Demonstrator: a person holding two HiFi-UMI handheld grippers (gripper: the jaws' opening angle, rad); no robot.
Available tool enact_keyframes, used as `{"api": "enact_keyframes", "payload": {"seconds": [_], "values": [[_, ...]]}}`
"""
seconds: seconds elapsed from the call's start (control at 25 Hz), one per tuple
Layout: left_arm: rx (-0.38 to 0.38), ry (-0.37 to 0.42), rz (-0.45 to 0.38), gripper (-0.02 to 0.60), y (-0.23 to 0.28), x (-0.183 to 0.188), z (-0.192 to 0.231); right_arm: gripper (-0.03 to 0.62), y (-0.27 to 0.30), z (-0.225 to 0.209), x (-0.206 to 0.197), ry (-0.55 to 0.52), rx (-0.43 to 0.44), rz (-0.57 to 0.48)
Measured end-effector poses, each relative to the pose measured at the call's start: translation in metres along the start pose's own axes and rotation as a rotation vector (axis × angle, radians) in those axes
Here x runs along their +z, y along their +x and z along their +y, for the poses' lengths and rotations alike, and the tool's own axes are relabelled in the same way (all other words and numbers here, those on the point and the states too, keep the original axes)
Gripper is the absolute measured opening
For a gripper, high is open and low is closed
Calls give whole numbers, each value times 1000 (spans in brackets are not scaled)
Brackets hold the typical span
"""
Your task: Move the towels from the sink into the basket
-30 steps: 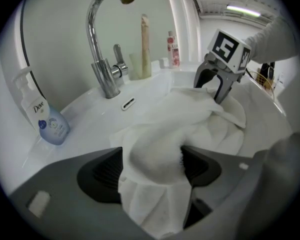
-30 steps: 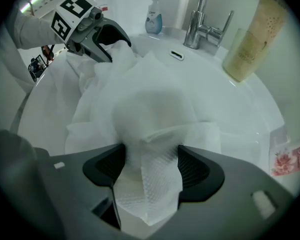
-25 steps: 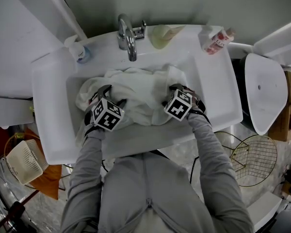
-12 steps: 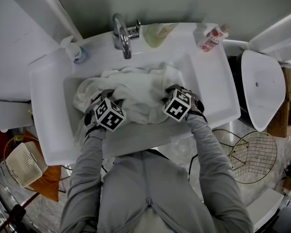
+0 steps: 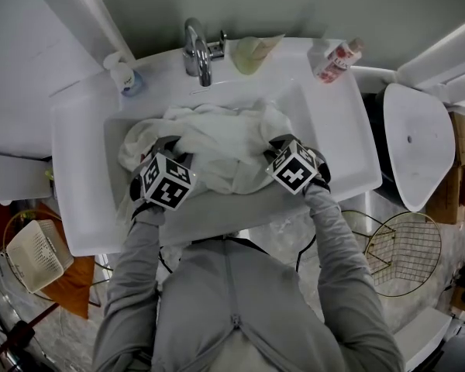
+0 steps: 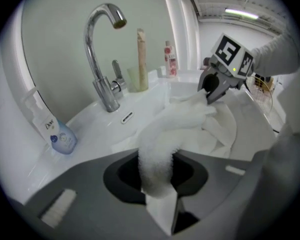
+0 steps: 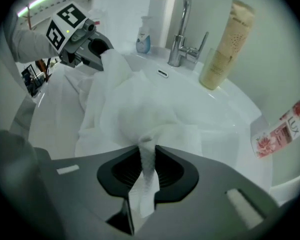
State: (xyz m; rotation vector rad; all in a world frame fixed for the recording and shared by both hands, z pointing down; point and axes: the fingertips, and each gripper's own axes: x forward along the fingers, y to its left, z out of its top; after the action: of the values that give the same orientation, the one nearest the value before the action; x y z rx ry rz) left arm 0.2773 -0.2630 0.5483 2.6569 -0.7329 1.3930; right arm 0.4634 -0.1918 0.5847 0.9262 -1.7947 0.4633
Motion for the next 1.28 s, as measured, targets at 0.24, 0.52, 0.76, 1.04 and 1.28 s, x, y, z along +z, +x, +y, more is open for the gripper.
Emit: {"api": "enact_keyframes", "payload": {"seconds": [0.24,0.52,0.76,1.04,1.28], "values": [[102,-58,-150,146,-47,31,13,58,-49,-4,21,106,-6,-173],[243,-68,-279,146,-111,61,21,58,-118,-2,56,174,-13,-458],[381,-94,-414,146,-191,80,25,58,-191,11,97,114,-47,-671],[584,-135,-484,146,-287,59,32,58,-238,47,162,-32,4,-824],[732,-202,-462,146,-355,-10,49,58,-237,114,226,-158,87,-874]]}}
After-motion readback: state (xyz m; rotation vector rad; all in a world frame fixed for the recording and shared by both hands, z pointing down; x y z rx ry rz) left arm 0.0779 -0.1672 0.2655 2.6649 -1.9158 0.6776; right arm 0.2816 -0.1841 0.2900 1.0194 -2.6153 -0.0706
